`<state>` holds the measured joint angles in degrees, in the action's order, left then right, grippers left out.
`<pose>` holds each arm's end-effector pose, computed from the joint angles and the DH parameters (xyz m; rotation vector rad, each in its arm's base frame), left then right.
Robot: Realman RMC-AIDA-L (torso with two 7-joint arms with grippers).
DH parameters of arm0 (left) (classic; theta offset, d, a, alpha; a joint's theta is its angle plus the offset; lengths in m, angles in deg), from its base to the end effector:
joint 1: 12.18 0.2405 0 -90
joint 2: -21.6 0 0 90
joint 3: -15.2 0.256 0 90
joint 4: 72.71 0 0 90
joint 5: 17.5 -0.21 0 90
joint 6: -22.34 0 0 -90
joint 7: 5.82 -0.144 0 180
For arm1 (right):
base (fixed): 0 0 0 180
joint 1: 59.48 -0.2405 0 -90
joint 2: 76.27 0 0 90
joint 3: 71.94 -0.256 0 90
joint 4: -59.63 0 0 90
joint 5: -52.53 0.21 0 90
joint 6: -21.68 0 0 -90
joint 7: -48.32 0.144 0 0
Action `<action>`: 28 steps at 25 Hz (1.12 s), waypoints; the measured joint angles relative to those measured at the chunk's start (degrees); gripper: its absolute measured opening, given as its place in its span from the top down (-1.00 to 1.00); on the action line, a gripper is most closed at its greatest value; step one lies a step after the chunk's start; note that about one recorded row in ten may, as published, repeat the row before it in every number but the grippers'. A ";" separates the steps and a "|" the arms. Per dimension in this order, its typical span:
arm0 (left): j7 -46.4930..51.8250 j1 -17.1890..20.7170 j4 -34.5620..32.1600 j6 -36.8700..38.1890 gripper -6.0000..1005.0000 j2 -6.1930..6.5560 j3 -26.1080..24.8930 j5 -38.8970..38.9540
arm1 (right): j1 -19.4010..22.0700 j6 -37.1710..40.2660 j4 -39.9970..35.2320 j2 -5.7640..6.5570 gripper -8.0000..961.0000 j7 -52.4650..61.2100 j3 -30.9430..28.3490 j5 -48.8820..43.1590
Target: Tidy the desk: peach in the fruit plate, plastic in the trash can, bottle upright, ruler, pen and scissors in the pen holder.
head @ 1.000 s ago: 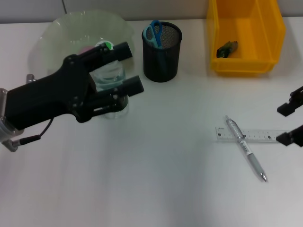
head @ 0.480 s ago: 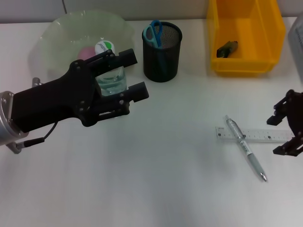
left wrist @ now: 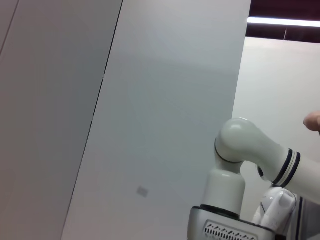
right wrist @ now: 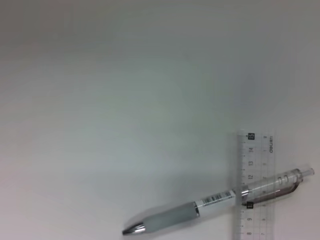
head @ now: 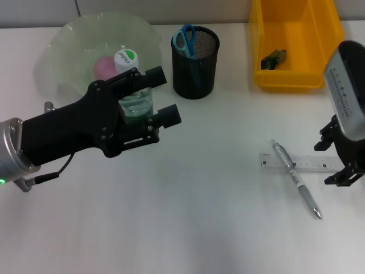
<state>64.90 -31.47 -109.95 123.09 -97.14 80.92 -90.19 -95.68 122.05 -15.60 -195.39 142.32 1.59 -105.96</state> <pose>-0.2207 0.2755 0.0036 -2.6182 -0.3861 -1.4097 0.2094 0.3431 0.0233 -2.9481 -0.1465 -0.9505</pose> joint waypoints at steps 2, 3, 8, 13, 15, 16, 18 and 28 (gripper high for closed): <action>-0.22 -0.04 0.04 -0.14 -0.57 0.00 0.46 -0.03 | 0.03 -1.64 1.37 0.01 -0.43 -0.61 0.74 -0.04; -0.24 -0.13 0.05 -0.20 -0.57 0.00 0.75 -0.03 | 0.03 -2.59 2.11 0.01 -0.43 -1.04 1.02 -0.05; -0.10 -0.33 0.06 -0.21 -0.57 0.00 1.08 -0.03 | -0.04 -6.45 4.27 0.03 -0.44 -2.26 2.51 -0.03; 0.17 -0.37 0.06 -0.21 -0.57 0.00 1.08 0.06 | -0.34 -8.60 6.10 0.02 -0.44 -2.78 3.10 0.43; 0.39 -0.32 0.07 -0.18 -0.57 0.00 1.10 0.20 | -0.53 -9.08 6.78 -0.05 -0.43 -2.84 3.12 0.60; 0.45 -0.30 0.06 -0.14 -0.57 0.00 1.12 0.25 | -0.66 -9.34 7.18 -0.09 -0.43 -2.84 3.12 0.64; 0.45 -0.29 0.06 -0.15 -0.57 0.00 1.19 0.28 | -0.84 -9.85 7.73 -0.16 -0.43 -2.85 3.12 0.78; 0.24 -0.61 0.06 -0.31 -0.57 -0.03 1.26 0.34 | -1.81 -11.12 10.13 -0.30 -0.43 -2.55 3.12 1.21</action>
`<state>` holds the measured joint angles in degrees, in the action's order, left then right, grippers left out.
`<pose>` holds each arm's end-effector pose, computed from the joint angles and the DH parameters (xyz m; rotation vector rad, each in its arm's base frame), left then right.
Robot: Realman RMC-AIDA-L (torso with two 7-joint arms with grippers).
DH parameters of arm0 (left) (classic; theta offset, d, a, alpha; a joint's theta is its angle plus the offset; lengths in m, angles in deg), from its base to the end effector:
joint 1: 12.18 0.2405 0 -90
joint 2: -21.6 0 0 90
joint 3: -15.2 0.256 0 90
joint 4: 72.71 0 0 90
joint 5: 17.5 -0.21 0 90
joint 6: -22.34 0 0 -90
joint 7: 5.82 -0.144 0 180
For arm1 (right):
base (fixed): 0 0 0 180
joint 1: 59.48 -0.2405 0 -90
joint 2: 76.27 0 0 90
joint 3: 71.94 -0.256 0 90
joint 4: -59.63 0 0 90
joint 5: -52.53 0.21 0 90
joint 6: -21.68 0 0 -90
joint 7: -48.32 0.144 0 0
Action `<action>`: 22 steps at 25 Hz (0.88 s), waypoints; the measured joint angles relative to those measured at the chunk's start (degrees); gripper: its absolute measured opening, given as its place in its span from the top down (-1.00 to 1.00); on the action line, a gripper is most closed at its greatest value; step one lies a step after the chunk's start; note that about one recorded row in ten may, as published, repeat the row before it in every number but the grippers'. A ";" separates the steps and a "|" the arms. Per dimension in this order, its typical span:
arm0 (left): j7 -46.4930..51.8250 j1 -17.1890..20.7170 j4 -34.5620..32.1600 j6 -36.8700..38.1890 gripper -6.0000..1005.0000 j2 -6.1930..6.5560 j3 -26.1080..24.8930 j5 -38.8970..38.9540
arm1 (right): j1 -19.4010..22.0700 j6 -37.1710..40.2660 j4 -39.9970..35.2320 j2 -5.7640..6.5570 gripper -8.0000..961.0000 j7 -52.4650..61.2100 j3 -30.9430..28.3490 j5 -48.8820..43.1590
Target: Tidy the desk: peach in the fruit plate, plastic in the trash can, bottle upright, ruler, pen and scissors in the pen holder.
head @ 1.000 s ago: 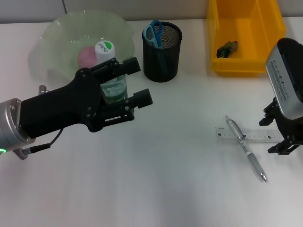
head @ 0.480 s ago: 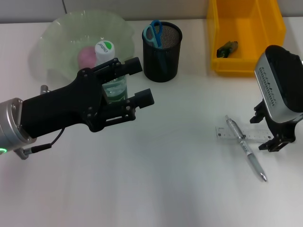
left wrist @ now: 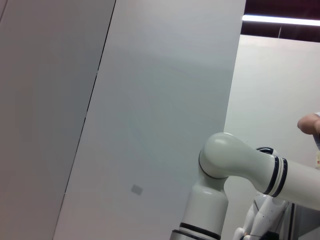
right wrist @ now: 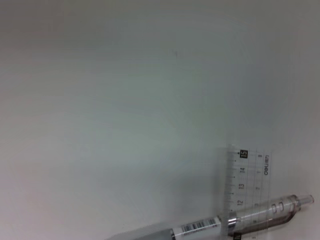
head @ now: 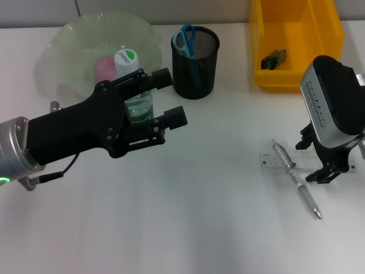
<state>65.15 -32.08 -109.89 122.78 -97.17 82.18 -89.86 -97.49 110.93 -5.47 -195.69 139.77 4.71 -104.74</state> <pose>-0.2164 0.2767 0.0002 -2.6402 -0.3833 -1.4129 0.2213 0.3575 -0.0080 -2.9383 -0.2370 -0.9330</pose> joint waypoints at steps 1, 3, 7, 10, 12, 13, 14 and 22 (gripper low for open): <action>0.00 -0.05 0.00 0.00 -0.57 0.01 -0.01 -0.04 | -0.19 -0.32 0.53 -0.01 -0.43 0.17 -0.01 0.01; 0.04 -0.08 0.00 0.00 -0.57 0.03 0.00 -0.17 | -0.51 -0.65 1.24 -0.01 -0.43 0.49 -0.01 0.02; 0.06 -0.03 0.00 0.00 -0.57 0.04 0.00 -0.24 | -0.82 -1.02 2.10 -0.04 -0.43 1.13 0.19 0.04; -0.08 0.15 0.00 0.03 -0.57 0.07 0.00 -0.30 | -0.93 -1.41 2.31 -0.10 -0.43 1.81 0.75 0.05; -0.10 0.17 0.00 0.07 -0.57 0.12 -0.01 -0.31 | -0.93 -1.49 2.36 -0.11 -0.43 2.10 1.05 0.04; -0.11 0.18 0.00 0.09 -0.57 0.12 0.00 -0.32 | -0.93 -1.52 2.39 -0.11 -0.43 2.47 1.41 0.04; -0.11 0.19 0.00 0.11 -0.57 0.12 0.00 -0.33 | -0.93 -1.52 2.39 -0.11 -0.43 2.47 1.41 0.04; -0.10 0.40 -0.14 0.26 -0.57 0.13 0.00 -0.24 | -0.84 -1.52 2.10 -0.11 -0.39 2.93 1.57 -0.19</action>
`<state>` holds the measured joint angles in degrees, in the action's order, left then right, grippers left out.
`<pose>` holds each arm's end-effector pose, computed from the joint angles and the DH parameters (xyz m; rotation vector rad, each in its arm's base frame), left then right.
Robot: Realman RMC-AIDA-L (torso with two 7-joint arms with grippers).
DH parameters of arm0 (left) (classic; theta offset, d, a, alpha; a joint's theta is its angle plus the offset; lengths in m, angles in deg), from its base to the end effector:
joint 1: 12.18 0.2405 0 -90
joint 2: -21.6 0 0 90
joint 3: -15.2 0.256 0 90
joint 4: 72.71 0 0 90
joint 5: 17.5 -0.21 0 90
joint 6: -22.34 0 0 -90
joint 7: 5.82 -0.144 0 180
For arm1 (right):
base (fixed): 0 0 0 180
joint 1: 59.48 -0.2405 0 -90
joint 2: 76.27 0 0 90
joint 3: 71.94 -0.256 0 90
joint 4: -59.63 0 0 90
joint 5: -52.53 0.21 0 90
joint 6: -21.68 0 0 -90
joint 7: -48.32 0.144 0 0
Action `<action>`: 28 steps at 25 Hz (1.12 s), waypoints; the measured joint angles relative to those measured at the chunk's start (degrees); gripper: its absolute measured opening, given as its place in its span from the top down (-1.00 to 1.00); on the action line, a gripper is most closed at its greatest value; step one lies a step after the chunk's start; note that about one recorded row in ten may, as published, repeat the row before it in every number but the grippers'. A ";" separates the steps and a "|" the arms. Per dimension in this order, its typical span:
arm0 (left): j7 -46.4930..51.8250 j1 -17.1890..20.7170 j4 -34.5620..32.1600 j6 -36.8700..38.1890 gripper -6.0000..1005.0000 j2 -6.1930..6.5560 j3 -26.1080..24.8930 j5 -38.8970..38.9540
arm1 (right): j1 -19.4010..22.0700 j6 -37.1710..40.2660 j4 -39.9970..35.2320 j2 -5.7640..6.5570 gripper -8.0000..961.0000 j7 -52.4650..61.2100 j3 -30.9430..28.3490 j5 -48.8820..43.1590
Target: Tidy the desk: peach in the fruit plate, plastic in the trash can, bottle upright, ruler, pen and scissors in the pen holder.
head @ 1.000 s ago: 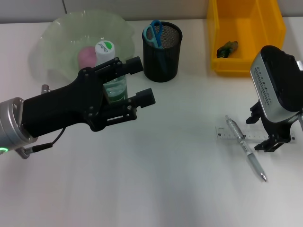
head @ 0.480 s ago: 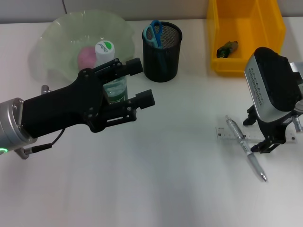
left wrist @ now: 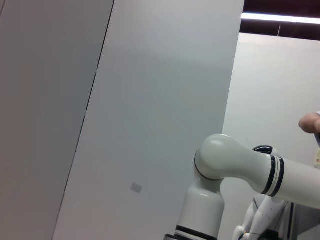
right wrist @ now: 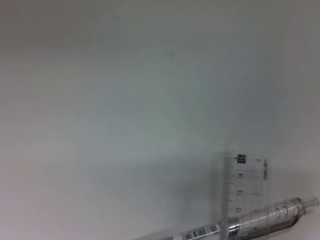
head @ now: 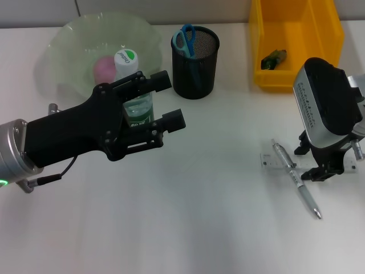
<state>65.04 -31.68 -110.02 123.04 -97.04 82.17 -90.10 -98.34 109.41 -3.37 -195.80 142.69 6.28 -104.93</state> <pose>-0.2185 0.2747 0.0009 -2.6433 -0.3832 -1.4072 0.2216 0.3588 -0.0159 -2.9331 -0.1894 -0.9529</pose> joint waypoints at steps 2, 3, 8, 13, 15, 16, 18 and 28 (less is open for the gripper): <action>0.00 0.00 0.02 0.01 -0.57 0.00 0.00 0.06 | 0.05 0.00 0.10 0.00 -0.33 0.02 0.00 -0.08; 0.00 0.00 0.02 0.01 -0.57 0.00 0.00 0.06 | 0.05 0.00 0.10 0.00 -0.30 0.02 0.00 -0.08; 0.16 -0.04 0.03 0.02 -0.57 -0.01 0.00 0.06 | 0.19 -0.02 0.04 0.00 -0.03 0.02 0.00 -0.13; 0.18 -0.07 0.03 0.10 -0.57 -0.01 0.00 0.06 | 0.33 -0.02 0.00 0.00 0.02 0.02 0.00 -0.17; 0.14 -0.08 0.04 0.11 -0.57 -0.01 0.00 0.19 | 0.37 -0.02 -0.12 0.00 0.03 0.02 0.00 -0.20; 0.14 -0.08 0.04 0.11 -0.57 -0.01 0.00 0.19 | 0.37 -0.02 -0.12 0.00 0.04 0.02 0.00 -0.20; 0.09 -0.06 0.05 0.11 -0.57 -0.05 0.00 0.25 | 0.37 0.00 -0.16 0.00 0.06 0.02 0.01 -0.21; 0.07 0.05 0.15 0.19 -0.57 -0.09 0.00 0.27 | 1.30 0.05 -1.49 0.00 0.19 0.72 0.50 0.27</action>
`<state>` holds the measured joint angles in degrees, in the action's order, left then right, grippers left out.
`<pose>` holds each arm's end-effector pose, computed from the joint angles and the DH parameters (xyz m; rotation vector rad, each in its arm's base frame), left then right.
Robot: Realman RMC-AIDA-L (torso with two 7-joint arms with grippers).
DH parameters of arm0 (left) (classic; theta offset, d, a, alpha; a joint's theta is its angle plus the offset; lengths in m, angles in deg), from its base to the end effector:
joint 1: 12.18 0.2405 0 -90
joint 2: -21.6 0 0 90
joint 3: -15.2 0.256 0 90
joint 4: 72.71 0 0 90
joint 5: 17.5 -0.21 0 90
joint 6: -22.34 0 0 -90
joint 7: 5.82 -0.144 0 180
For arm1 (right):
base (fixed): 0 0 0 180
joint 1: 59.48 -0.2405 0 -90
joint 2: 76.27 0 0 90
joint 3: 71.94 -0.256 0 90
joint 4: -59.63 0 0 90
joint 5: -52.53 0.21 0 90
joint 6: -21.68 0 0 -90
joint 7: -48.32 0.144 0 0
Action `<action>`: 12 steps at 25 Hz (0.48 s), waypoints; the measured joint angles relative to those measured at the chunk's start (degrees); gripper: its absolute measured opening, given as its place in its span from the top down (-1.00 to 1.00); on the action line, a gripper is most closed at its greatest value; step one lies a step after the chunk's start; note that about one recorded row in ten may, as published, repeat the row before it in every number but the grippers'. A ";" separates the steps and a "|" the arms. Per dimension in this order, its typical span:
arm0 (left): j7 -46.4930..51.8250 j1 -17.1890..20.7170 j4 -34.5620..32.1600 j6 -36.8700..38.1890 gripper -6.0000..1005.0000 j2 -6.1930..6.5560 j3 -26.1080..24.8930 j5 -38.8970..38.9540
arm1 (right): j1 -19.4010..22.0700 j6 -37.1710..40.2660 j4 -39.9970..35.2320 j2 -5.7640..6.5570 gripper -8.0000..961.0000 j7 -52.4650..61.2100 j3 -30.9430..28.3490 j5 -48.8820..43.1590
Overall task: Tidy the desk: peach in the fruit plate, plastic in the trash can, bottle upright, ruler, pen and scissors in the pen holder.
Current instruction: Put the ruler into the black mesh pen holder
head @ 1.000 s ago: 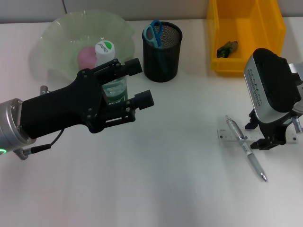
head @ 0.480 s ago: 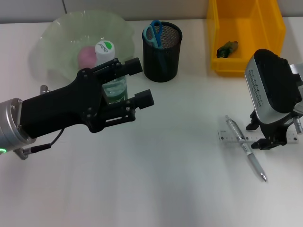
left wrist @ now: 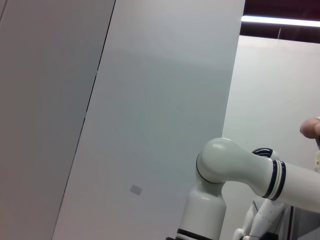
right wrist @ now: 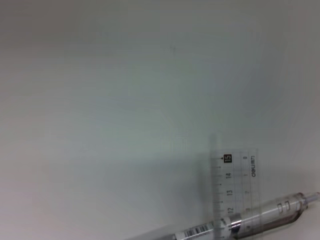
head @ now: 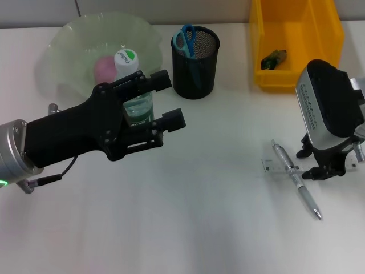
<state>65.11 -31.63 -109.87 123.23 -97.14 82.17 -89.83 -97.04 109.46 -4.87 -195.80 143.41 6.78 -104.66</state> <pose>-0.2182 0.2741 0.0007 -2.6388 -0.3878 -1.4177 0.2235 0.3557 -0.0146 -2.9258 -0.1722 -0.9445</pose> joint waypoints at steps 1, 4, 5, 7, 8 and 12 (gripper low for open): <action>0.07 0.02 0.00 0.07 -0.57 0.00 0.00 0.00 | 1.01 0.35 -1.89 0.01 0.19 0.24 -0.26 1.24; 0.12 0.04 -0.01 0.12 -0.57 0.00 0.00 -0.01 | 2.53 0.63 -4.64 0.09 0.19 0.46 -0.45 3.23; 0.11 0.06 -0.02 0.14 -0.57 0.00 0.00 -0.01 | 3.48 0.70 -6.36 0.14 0.19 0.60 -0.50 4.30; 0.02 0.11 -0.02 0.18 -0.57 0.02 0.00 0.00 | 5.32 0.88 -9.57 0.17 0.19 0.82 -0.63 6.13; 0.00 0.13 -0.02 0.21 -0.57 0.04 0.00 0.01 | 6.29 1.11 -11.13 0.17 0.19 0.91 -0.86 7.16; -0.11 0.11 -0.05 0.27 -0.57 0.08 0.00 0.00 | 9.69 1.50 -16.08 0.21 0.19 1.74 -3.65 12.17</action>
<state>65.01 -31.52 -109.92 123.51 -97.06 82.17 -89.84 -87.36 110.96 -20.95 -195.59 145.15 3.13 -92.49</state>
